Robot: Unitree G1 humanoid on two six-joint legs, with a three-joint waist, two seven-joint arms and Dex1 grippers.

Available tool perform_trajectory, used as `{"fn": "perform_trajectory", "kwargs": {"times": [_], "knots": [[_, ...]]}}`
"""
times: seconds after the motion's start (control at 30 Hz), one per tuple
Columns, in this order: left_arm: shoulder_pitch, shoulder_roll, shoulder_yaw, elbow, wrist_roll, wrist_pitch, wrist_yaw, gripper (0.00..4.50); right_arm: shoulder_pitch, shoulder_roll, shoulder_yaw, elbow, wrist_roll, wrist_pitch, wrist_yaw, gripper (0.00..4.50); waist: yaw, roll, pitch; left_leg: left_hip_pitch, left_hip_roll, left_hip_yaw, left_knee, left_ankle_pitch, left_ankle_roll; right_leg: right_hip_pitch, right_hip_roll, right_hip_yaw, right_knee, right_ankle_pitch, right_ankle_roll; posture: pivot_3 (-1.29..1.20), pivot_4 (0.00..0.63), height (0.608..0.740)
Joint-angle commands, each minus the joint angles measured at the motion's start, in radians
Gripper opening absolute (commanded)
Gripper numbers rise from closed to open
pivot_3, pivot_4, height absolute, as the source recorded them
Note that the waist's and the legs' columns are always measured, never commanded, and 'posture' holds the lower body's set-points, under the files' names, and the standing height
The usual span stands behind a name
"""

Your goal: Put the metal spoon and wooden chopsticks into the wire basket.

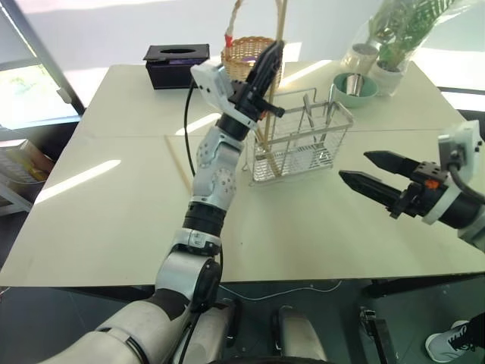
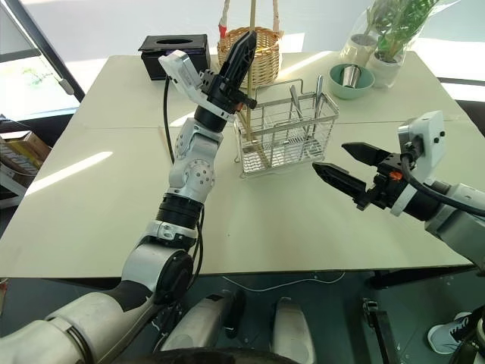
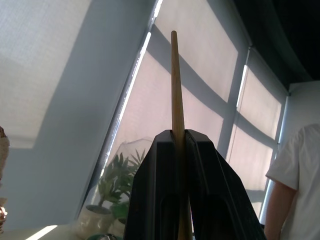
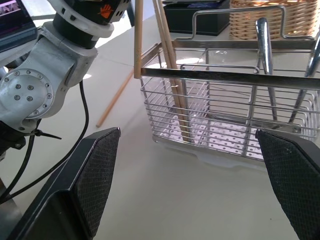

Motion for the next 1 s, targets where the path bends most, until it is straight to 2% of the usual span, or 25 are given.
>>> {"fn": "perform_trajectory", "kwargs": {"times": [0.03, 0.33, 0.53, 0.9, 1.0], "knots": [[-0.048, -0.034, 0.006, -0.059, -0.032, 0.015, 0.004, 0.1, 0.001, -0.007, -0.019, -0.037, 0.026, -0.034, -0.014, 4.5, 0.001, 0.0, 0.0, 0.0, 0.0, 0.0, 0.0, 0.0, 0.0, 0.0, 0.0, 0.0, 0.0, 0.0, 0.0, 0.0, 0.15, 0.74], [-0.068, -0.03, 0.002, -0.085, -0.036, 0.026, 0.044, 0.1, 0.009, -0.005, 0.006, -0.03, 0.019, -0.063, -0.026, 4.5, 0.001, 0.0, 0.0, 0.0, 0.0, 0.0, 0.0, 0.001, 0.001, 0.0, 0.0, 0.0, 0.0, 0.0, 0.0, 0.0, 0.15, 0.74], [-0.03, -0.045, -0.041, 0.032, 0.077, -0.101, 0.027, 0.1, 0.007, -0.002, 0.006, -0.032, 0.034, -0.077, -0.043, 4.5, 0.002, 0.0, 0.0, 0.0, 0.0, 0.0, 0.0, 0.001, 0.001, 0.0, 0.0, 0.0, 0.0, 0.0, 0.0, 0.0, 0.15, 0.74], [-0.024, -0.067, -0.048, 0.21, 0.164, -0.244, 0.057, 0.1, 0.017, -0.004, -0.005, -0.041, 0.072, -0.101, -0.081, 4.5, 0.001, 0.0, 0.0, 0.0, 0.0, 0.0, 0.0, 0.001, 0.001, 0.0, 0.0, 0.0, 0.0, 0.0, 0.0, 0.0, 0.15, 0.74], [-0.026, -0.069, -0.048, 0.22, 0.162, -0.249, 0.06, 1.18, 0.02, -0.007, -0.006, -0.04, 0.076, -0.105, -0.085, 4.5, 0.001, 0.0, 0.0, 0.0, 0.0, 0.0, 0.0, 0.001, 0.001, 0.0, 0.0, 0.0, 0.0, 0.0, 0.0, 0.0, 0.15, 0.74]]}}
